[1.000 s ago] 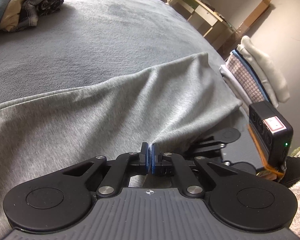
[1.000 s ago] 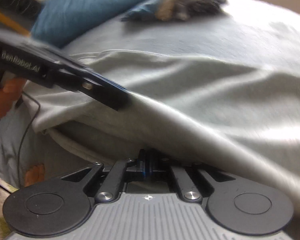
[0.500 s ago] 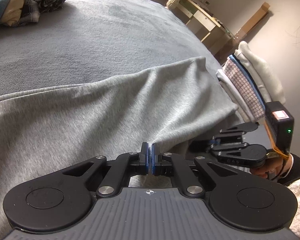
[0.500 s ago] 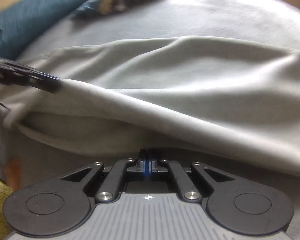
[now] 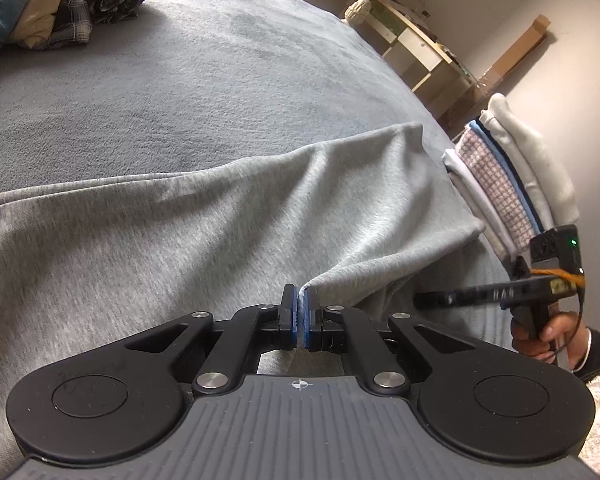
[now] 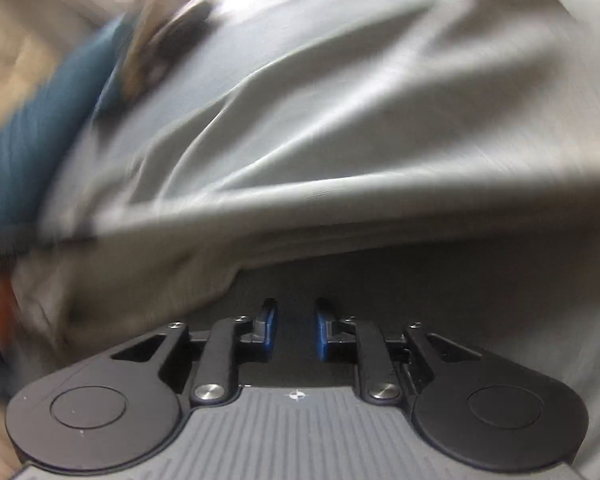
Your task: Fold clothes
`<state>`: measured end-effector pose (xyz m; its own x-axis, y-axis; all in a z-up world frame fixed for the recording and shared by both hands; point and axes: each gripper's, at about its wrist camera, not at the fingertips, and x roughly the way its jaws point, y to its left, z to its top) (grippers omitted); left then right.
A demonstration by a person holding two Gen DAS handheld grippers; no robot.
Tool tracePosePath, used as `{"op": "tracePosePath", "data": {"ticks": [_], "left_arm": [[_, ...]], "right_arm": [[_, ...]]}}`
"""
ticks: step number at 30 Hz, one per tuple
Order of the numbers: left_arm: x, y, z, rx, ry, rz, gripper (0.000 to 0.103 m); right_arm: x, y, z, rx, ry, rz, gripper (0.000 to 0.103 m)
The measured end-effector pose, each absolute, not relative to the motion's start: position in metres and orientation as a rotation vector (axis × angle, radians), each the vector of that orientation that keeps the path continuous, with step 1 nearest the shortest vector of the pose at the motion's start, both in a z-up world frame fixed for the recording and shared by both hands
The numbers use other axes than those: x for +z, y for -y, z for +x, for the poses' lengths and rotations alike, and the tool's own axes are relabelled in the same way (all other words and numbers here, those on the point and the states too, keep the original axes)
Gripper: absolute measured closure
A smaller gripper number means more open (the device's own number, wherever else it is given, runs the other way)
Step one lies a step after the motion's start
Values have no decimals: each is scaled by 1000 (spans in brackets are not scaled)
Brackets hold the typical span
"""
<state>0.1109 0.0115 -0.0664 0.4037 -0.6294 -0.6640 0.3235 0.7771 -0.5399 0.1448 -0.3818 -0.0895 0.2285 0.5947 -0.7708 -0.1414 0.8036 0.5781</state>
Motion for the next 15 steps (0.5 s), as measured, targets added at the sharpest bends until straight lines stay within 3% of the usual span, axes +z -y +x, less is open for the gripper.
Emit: {"op": "tracePosePath", "data": {"ticks": [5,10,11,13,15], "left_arm": [[-67,-11,109,-614,-989,-355,102],[-67,-10,107,-610,-986,-356,102],[-68,-9,107,-608,-987,-358,102],[-68,-9,108,-609,-988,-357,102],[-67,-9,107,-612,-987,-354,102]], "right_arm": [[-117,408,148,444,-1243,851,78],[-133,407,151,427,-1222,981,78],[-137,405,152,427,-1216,997,81],[-138,404,153,419,-1209,998,99],[-135,405,151,401,-1212,954,101]]}}
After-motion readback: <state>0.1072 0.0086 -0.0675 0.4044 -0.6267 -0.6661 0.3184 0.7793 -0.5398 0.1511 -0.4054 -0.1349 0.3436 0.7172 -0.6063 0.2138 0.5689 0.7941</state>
